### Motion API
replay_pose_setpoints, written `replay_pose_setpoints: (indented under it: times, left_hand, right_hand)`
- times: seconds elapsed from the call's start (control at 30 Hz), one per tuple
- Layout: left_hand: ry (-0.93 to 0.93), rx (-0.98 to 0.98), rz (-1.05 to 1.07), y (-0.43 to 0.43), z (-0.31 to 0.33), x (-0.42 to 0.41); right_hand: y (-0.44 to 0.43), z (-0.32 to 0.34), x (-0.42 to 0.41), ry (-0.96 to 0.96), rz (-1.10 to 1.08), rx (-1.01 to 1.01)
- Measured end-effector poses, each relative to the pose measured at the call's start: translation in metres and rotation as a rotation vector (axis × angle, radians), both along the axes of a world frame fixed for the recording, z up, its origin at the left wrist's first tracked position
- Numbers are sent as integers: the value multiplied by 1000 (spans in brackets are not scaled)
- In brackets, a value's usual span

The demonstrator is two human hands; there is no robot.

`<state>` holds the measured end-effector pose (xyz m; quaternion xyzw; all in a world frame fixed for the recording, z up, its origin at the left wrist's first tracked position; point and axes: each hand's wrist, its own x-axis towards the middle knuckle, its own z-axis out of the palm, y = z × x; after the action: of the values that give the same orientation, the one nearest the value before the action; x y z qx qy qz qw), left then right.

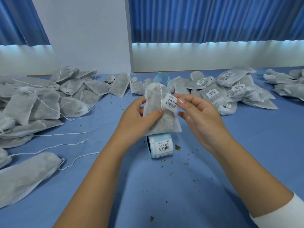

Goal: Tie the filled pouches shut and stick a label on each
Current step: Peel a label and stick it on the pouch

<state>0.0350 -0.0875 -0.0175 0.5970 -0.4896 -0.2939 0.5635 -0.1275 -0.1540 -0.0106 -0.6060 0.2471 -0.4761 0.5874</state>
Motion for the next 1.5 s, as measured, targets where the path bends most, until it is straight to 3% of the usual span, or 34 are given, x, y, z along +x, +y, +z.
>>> replay_pose_setpoints:
  times: [0.4, 0.63, 0.73, 0.87, 1.0, 1.4, 1.5]
  left_hand:
    - [13, -27, -166, 6, 4, -5]
    - [11, -59, 19, 2, 4, -14]
    - [82, -73, 70, -1, 2, -18]
    - [178, -70, 70, -4, 2, -18]
    - [187, -20, 50, -4, 2, -19]
    - [128, -20, 181, -5, 2, -20]
    - [134, -42, 265, -6, 0, -17]
  right_hand:
    - [-6, -12, 0, 121, -143, -89]
    - [3, -15, 7, 87, -223, -191]
    - [7, -15, 10, 33, -179, -130]
    - [9, -12, 10, -136, -73, 128]
    - [8, -9, 8, -104, -30, 284]
    - [9, -10, 9, -14, 27, 185]
    - [9, -11, 8, 107, 34, 98]
